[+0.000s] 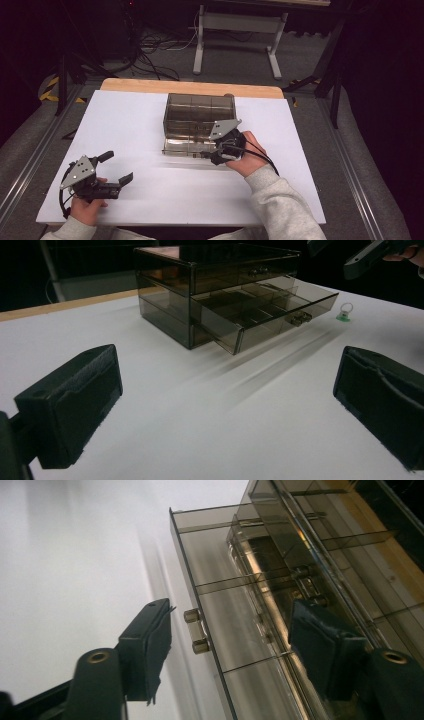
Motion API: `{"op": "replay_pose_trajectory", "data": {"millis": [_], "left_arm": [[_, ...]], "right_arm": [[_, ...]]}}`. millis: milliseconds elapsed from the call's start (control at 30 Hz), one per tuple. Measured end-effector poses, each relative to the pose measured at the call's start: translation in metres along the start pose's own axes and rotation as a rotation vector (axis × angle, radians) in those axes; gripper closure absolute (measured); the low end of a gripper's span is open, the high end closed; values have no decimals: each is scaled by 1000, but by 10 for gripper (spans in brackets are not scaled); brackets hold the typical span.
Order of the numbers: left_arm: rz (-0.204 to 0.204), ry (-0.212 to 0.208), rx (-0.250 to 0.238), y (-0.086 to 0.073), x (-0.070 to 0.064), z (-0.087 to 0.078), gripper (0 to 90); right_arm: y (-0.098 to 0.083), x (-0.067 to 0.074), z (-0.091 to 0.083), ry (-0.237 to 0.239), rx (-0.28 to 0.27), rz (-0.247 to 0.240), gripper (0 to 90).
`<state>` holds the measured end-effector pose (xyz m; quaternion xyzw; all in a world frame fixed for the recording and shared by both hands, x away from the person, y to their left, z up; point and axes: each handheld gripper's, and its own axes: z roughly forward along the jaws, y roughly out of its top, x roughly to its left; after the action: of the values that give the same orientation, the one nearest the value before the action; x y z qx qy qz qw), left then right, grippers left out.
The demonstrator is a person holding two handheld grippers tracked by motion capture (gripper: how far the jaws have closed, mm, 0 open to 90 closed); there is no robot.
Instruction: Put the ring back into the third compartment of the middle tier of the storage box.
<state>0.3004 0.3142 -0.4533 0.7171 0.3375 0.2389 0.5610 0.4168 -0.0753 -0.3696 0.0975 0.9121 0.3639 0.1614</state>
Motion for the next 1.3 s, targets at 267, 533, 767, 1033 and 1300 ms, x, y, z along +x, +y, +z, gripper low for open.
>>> {"op": "replay_pose_trajectory", "data": {"millis": [267, 533, 767, 1033, 1300], "left_arm": [[3, 4, 0, 0, 1, 0, 3], [2, 5, 2, 0, 0, -1, 3], [2, 8, 0, 0, 1, -1, 3], [2, 11, -1, 0, 1, -1, 3], [2, 11, 0, 0, 1, -1, 3]], "right_arm": [[-15, -3, -23, -52, -101, 83, 208], [-24, -7, -33, -62, -102, 108, 96], [-40, -11, -41, -84, -98, 145, 8], [-57, -14, -52, -85, -117, 192, 0], [-70, -15, -58, -110, -94, 212, 0]]}}
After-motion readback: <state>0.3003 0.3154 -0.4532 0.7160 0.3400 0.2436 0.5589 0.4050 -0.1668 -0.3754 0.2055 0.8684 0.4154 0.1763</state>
